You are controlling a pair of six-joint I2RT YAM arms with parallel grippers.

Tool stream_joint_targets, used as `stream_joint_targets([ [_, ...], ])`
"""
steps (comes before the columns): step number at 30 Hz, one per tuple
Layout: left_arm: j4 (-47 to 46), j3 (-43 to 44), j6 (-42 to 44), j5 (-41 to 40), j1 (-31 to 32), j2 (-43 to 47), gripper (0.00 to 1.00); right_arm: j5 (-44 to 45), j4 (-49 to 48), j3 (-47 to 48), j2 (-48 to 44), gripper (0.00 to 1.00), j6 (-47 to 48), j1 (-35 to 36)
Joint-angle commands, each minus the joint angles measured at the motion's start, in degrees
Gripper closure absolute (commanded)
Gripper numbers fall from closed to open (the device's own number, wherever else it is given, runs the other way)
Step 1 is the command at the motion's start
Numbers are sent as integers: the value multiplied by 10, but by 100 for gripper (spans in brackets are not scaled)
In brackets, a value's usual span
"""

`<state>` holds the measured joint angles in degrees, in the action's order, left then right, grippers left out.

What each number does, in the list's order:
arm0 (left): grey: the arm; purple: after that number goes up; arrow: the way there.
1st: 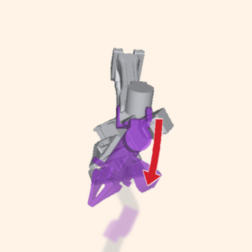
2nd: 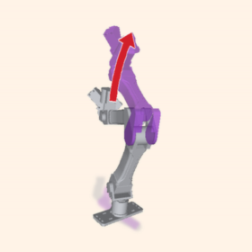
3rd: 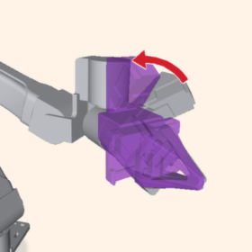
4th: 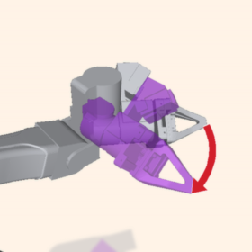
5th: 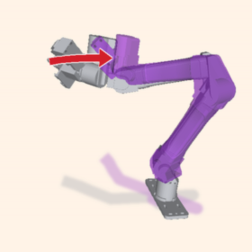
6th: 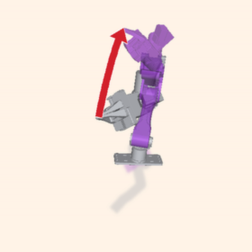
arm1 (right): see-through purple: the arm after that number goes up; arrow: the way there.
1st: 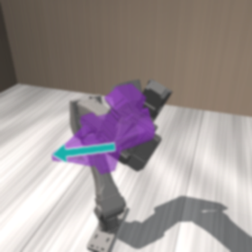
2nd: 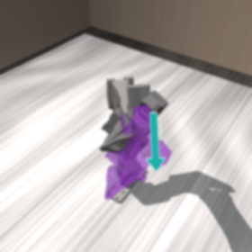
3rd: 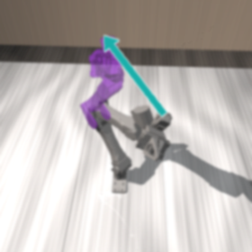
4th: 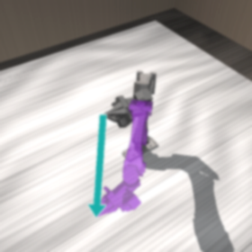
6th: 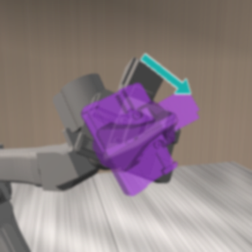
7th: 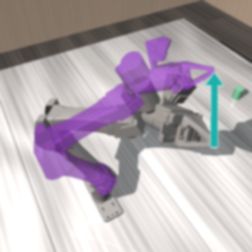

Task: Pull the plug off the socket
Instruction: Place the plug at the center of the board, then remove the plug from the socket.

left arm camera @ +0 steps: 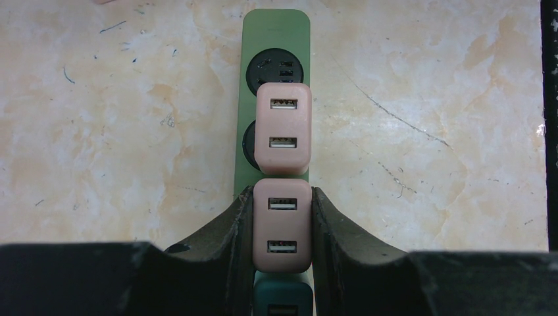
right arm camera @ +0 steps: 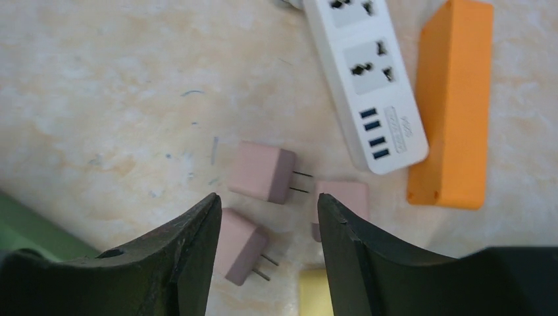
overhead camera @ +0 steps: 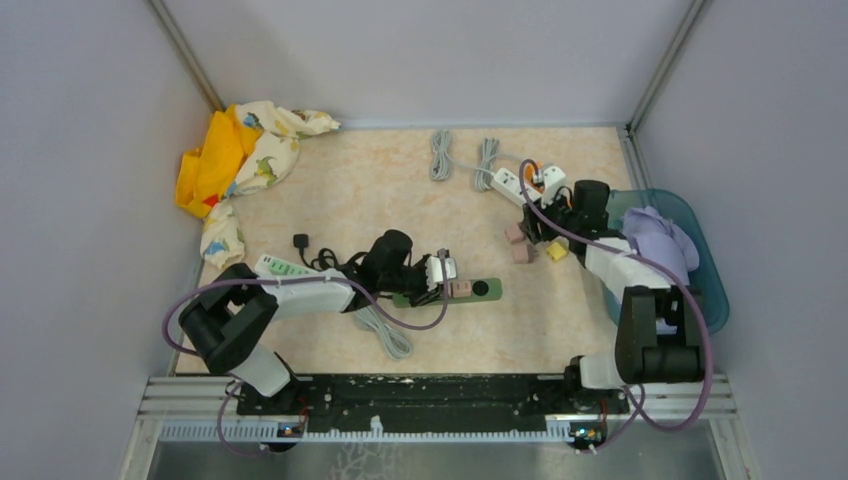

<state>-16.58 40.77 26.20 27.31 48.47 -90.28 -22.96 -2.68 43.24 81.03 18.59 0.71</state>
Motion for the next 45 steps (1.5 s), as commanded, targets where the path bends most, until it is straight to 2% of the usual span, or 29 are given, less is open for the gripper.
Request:
stream_joint_targets([
  [1, 14, -9, -8, -1, 0, 10, 100, -196, 40, 31, -55, 44, 70, -3],
  [5, 18, -4, -9, -2, -1, 5, 100, -305, 59, 27, -76, 44, 100, -3],
  [8, 19, 0, -12, -7, -1, 1, 97, -333, 59, 25, -84, 45, 102, -3],
  [13, 28, 11, -13, -9, -1, -9, 75, -347, 65, 27, -89, 45, 106, -3],
  [21, 35, 30, -32, -48, 3, -21, 28, -379, 88, 34, -90, 45, 120, -3],
  [23, 32, 26, -36, -55, 4, -13, 23, -386, 91, 35, -90, 45, 122, -3],
  [29, -27, -19, -60, -55, 2, 51, 14, -415, 111, 38, -91, 44, 139, -2],
  [35, -64, -65, -93, -58, -2, 125, 13, -433, 133, 42, -92, 44, 164, 8],
  [41, -132, -153, -113, -97, -9, 224, 13, -442, 162, 46, -91, 43, 200, 27],
  [45, -210, -226, -123, -144, -16, 292, 0, -453, 185, 48, -91, 43, 233, 44],
])
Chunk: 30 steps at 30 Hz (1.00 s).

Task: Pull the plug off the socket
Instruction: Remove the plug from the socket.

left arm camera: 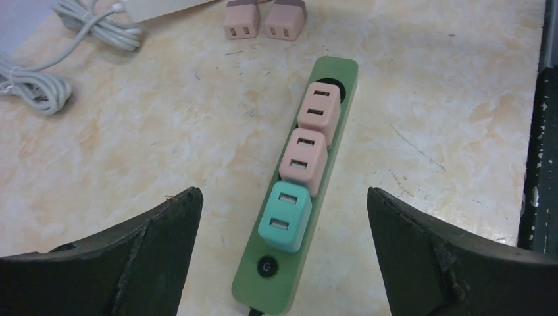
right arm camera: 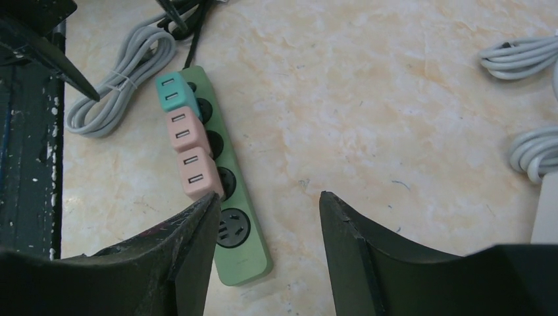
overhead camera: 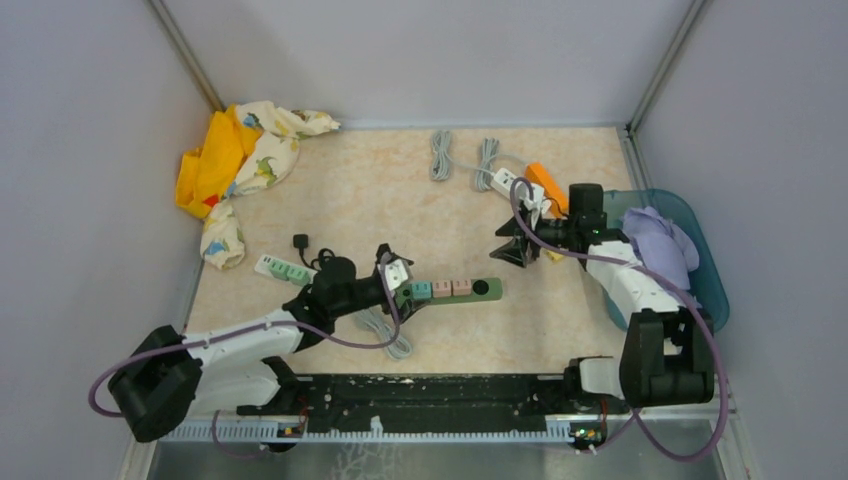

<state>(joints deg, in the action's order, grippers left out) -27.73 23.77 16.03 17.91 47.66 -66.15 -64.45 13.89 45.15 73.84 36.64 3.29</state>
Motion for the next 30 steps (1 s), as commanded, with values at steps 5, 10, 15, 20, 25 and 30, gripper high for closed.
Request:
stream_joint_targets([
  [5, -165, -114, -25, -54, -18, 77, 0, -51, 77, 32, -15, 38, 133, 52],
  [10, -203, -133, -25, -28, -23, 50, 0, -5, 103, 26, -3, 32, 198, 105],
  [15, -190, -128, -17, -4, -24, 42, 0, 72, 94, 23, 26, 30, 207, 173],
  [20, -187, -125, -14, 5, -24, 39, 3, 141, 74, 22, 54, 30, 200, 229],
  [25, -181, -119, -10, 15, -24, 32, 9, 185, 70, 26, 75, 38, 201, 248],
  [30, -168, -108, -6, 25, -24, 21, 13, 209, 68, 30, 87, 50, 200, 269],
])
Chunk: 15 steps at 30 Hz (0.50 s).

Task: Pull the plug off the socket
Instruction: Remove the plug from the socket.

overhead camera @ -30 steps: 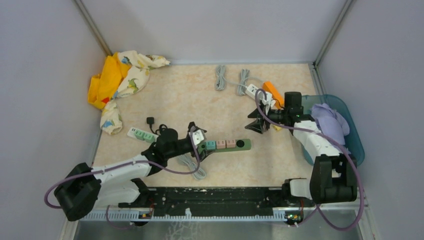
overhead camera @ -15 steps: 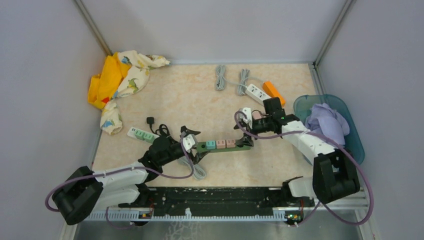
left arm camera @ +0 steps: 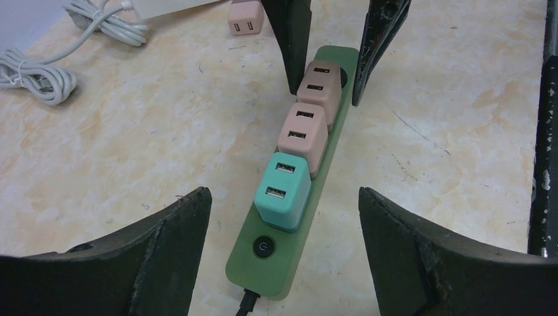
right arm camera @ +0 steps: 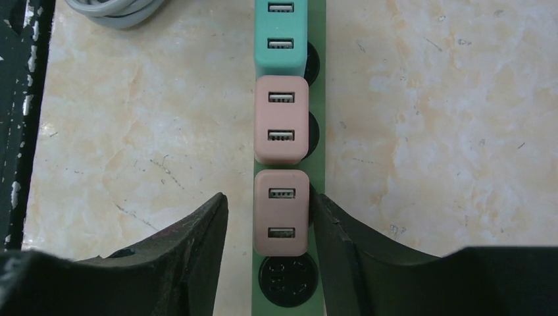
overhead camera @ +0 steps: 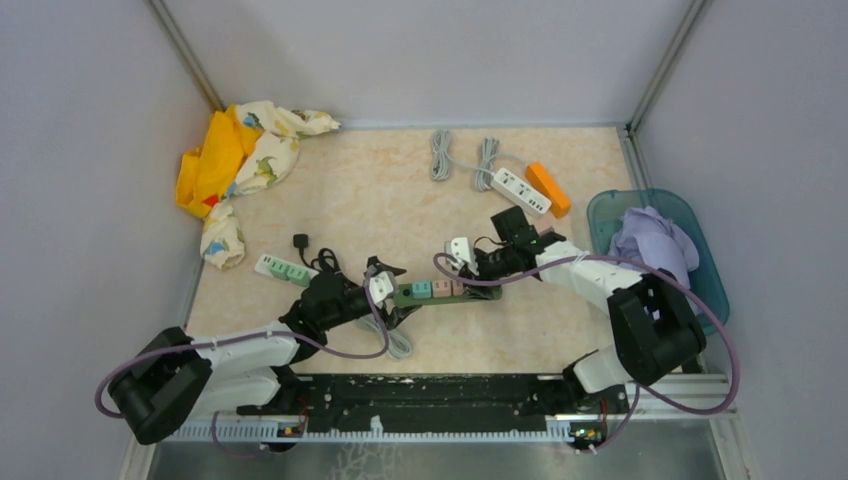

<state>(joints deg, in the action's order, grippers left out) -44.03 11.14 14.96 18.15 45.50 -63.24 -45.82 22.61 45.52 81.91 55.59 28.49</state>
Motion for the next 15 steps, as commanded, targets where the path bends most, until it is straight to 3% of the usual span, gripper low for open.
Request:
stream_joint_targets([
  [1, -3, 20, 6, 24, -3, -9, 13, 25, -18, 26, 8, 53, 12, 19],
  [5, 0, 22, 7, 27, -2, -11, 14, 31, -16, 29, 11, 70, 17, 24],
  [15, 0, 22, 8, 29, -2, -11, 13, 34, 7, 42, 11, 93, 25, 24],
])
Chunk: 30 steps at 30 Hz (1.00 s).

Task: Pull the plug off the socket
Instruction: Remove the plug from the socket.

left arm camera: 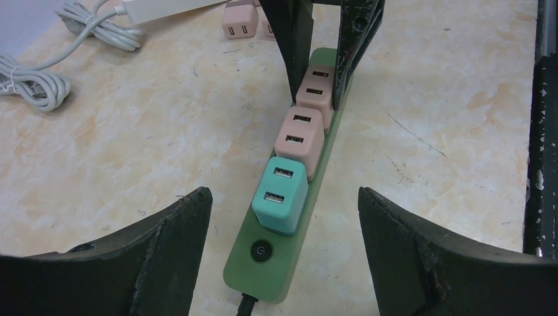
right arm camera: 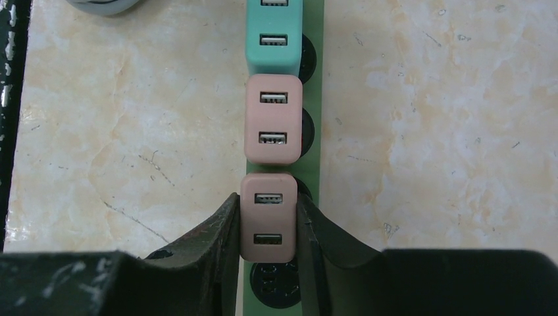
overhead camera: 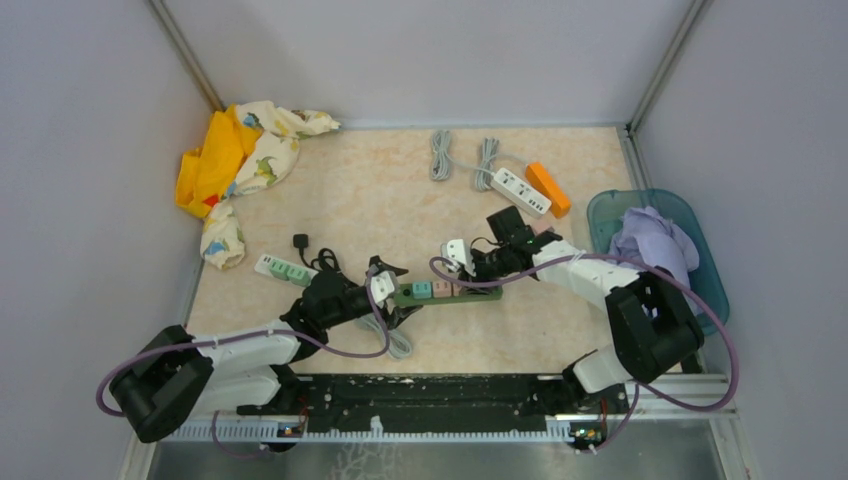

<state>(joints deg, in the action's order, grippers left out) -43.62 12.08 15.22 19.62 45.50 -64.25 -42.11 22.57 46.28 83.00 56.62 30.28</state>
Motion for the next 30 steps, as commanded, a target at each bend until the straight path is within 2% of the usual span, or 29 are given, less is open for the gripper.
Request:
stream_joint_targets([
  [1, -3, 13, 5, 15, -2, -1, 13, -3, 12, 38, 0, 95, 15, 6],
  [4, -3, 13, 5, 15, -2, -2, 11, -4, 31, 49, 3, 100, 19, 6],
  [8, -2, 17, 4, 9, -3, -4, 0, 0, 44, 56, 5, 100, 25, 6],
  [17, 29, 48, 0, 14, -2, -18, 0, 0, 74, 66, 7, 100, 49, 4],
  [30, -54, 38, -28, 66, -3, -40, 0, -13, 107, 78, 8, 100, 74, -10],
])
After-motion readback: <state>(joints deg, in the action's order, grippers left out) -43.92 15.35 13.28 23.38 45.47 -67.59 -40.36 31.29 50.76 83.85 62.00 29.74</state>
